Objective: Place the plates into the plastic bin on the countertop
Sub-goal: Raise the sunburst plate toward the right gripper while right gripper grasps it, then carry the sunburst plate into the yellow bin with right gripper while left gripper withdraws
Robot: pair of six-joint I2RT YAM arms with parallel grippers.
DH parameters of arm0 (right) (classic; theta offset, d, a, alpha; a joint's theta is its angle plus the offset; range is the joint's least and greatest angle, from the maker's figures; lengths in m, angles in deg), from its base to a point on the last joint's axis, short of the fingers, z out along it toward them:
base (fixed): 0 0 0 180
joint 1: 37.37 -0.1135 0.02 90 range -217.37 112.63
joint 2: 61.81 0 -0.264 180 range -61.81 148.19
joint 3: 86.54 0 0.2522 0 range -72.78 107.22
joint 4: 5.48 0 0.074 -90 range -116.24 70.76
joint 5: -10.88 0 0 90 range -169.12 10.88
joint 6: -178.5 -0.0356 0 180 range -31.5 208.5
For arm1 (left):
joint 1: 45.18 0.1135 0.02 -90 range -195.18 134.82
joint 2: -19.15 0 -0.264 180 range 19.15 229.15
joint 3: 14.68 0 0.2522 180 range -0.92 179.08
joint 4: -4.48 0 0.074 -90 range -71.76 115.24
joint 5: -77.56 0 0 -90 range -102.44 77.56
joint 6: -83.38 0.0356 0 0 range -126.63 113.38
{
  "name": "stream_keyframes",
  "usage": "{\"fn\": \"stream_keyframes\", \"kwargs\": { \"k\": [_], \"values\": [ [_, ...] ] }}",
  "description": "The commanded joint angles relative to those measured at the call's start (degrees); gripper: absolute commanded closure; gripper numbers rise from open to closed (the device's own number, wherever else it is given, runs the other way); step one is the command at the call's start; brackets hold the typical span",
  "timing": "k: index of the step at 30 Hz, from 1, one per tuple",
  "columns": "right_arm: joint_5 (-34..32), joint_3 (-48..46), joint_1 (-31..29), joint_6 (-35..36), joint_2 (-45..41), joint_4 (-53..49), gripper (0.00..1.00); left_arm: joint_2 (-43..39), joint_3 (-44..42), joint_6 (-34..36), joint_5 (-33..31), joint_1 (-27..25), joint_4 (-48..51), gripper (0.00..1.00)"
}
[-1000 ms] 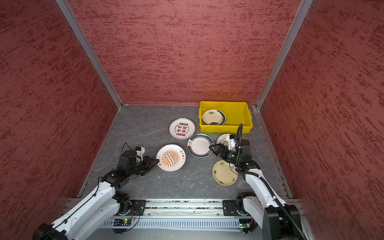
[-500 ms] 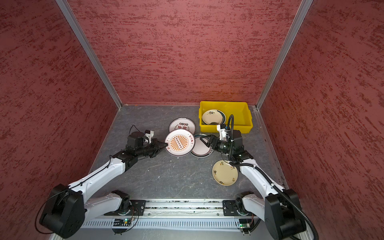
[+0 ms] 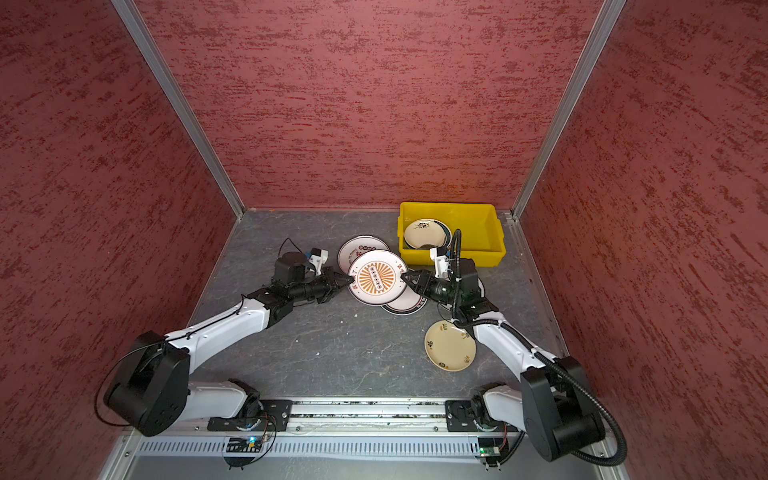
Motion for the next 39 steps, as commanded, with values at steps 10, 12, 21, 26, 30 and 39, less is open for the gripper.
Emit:
{"fn": "stream_keyframes", "kwargs": {
  "k": [10,12,21,26,30,39],
  "values": [
    [-3.80,2.41,-0.26,-0.78,3.45,2.53,1.00,1.43,2.36,2.89,-0.49,-1.06,-1.46,0.69],
    [-4.31,2.63,-0.32,-0.91,3.85,2.15,1.00,1.37,1.99,3.58,-0.17,-0.72,-2.05,0.50],
    [-11.38,6.00,-0.27,2.80,2.87,-6.31,1.00,-0.88,-2.16,5.32,2.90,3.01,-7.82,0.07],
    [-13.25,7.01,-0.33,3.77,2.67,-7.69,1.00,-1.46,-2.18,7.05,3.43,5.20,-6.40,0.01],
    [-14.01,9.08,-0.39,5.22,3.02,-10.22,1.00,-1.73,-0.68,10.40,2.29,5.59,-3.29,0.01],
    [-18.84,14.35,-0.12,8.41,1.62,-16.17,1.00,-3.43,-1.01,15.06,-3.53,5.91,-2.29,0.01]
  ]
}}
